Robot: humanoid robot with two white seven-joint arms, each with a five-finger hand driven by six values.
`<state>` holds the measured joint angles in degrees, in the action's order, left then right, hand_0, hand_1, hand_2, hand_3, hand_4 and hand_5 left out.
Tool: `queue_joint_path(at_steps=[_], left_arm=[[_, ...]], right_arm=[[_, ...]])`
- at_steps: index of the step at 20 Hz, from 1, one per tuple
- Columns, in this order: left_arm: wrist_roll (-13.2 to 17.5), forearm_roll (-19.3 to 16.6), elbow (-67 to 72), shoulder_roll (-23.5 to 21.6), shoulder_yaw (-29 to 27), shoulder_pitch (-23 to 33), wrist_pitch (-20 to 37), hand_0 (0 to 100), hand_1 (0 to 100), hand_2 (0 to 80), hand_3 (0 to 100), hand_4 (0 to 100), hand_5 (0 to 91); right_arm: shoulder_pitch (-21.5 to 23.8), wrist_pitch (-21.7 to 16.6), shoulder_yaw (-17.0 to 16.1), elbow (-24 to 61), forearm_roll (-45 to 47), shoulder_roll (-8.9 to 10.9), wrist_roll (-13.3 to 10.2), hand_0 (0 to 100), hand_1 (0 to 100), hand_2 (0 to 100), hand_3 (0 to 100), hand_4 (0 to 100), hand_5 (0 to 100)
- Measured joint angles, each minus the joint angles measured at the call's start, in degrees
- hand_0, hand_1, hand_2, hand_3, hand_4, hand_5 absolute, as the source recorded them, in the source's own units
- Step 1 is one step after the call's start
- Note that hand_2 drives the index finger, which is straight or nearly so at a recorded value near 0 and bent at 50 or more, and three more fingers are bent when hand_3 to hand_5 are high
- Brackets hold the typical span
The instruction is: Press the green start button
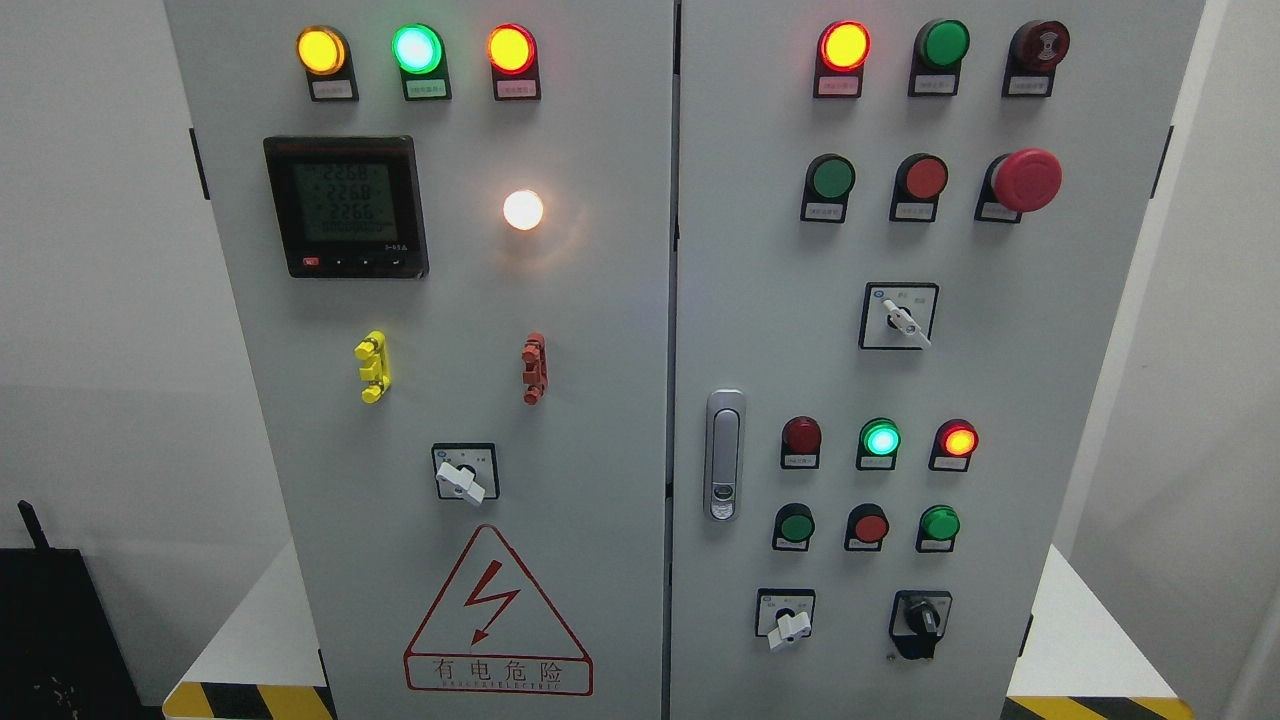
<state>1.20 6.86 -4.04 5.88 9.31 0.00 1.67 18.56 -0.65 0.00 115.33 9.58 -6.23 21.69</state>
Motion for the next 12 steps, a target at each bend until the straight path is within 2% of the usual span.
queue_joint_path(at_steps=[10,12], left_arm=[[0.00,0.00,0.00,-0.01,0.00,0.00,0.00,12,56,0.0,0,0,0.0],[0.00,0.00,0.00,-0.01,0.00,0.00,0.00,12,56,0.0,0,0,0.0]], right_arm=[[-0.04,0.00,0.57,0.02,-0.07,-0.01,0.00,0,0,0,0,0,0],[-0.08,0.00,0.47,0.07,-0.42,-0.01,-0.08,0,3,0,0,0,0]])
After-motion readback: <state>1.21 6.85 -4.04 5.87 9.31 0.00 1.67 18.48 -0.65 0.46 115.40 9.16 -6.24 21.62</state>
